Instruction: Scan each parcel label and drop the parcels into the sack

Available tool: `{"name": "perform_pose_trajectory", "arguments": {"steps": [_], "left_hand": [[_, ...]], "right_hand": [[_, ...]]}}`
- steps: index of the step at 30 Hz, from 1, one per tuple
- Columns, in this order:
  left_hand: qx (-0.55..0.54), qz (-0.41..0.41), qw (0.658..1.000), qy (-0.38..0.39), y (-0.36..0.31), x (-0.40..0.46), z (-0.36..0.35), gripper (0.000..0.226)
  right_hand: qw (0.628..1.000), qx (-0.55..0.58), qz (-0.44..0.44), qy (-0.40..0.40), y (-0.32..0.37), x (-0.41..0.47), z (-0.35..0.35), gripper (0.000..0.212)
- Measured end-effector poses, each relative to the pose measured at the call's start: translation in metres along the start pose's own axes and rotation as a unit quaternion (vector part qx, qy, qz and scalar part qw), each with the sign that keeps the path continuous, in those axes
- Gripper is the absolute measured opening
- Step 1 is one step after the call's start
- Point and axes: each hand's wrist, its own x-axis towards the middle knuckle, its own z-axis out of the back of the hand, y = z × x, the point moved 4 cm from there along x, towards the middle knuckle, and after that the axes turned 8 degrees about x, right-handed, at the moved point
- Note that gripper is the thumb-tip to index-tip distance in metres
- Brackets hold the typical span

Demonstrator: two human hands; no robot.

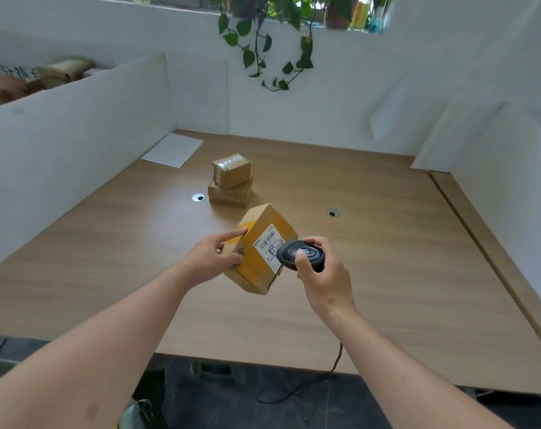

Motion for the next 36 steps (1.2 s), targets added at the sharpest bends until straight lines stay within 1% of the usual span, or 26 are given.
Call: {"name": "perform_pose_trajectory", "arguments": {"steps": [2,4,7,9,13,16,23,29,33,36], "left_hand": [[-0.019,-0.016,1.000,-0.016,-0.006,-0.012,0.005,0.060],[-0.027,-0.024,0.999,-0.038,-0.010,-0.026,0.008,0.060],[-0.037,-0.030,0.996,-0.074,-0.011,-0.051,0.008,0.058],[-0.031,-0.023,0.995,-0.093,-0.008,-0.070,0.005,0.058],[-0.039,-0.002,0.990,-0.136,0.008,-0.118,-0.003,0.057],[-0.048,0.034,0.984,-0.170,0.027,-0.163,-0.013,0.056],[-0.054,0.135,0.954,-0.262,0.087,-0.272,-0.027,0.057],[-0.077,0.184,0.928,-0.314,0.145,-0.349,-0.013,0.060],[-0.088,0.204,0.916,-0.335,0.190,-0.383,0.005,0.060],[-0.083,0.219,0.913,-0.334,0.227,-0.399,0.023,0.059]], "right_hand": [[1.000,0.021,0.005,-0.009,0.008,-0.004,-0.007,0.036],[0.999,0.041,0.010,-0.012,0.014,-0.008,-0.015,0.030],[0.998,0.064,0.023,0.006,0.018,-0.015,-0.027,0.030],[0.996,0.070,0.032,0.036,0.020,-0.023,-0.034,0.030],[0.990,0.085,0.042,0.106,0.019,-0.048,-0.047,0.023],[0.982,0.094,0.034,0.159,0.015,-0.073,-0.057,0.021],[0.958,0.092,0.042,0.270,0.015,-0.146,-0.094,0.019],[0.933,0.092,0.044,0.346,0.029,-0.207,-0.140,0.020],[0.924,0.066,0.055,0.372,0.035,-0.241,-0.177,0.023],[0.923,0.055,0.052,0.376,0.040,-0.261,-0.208,0.022]]}}
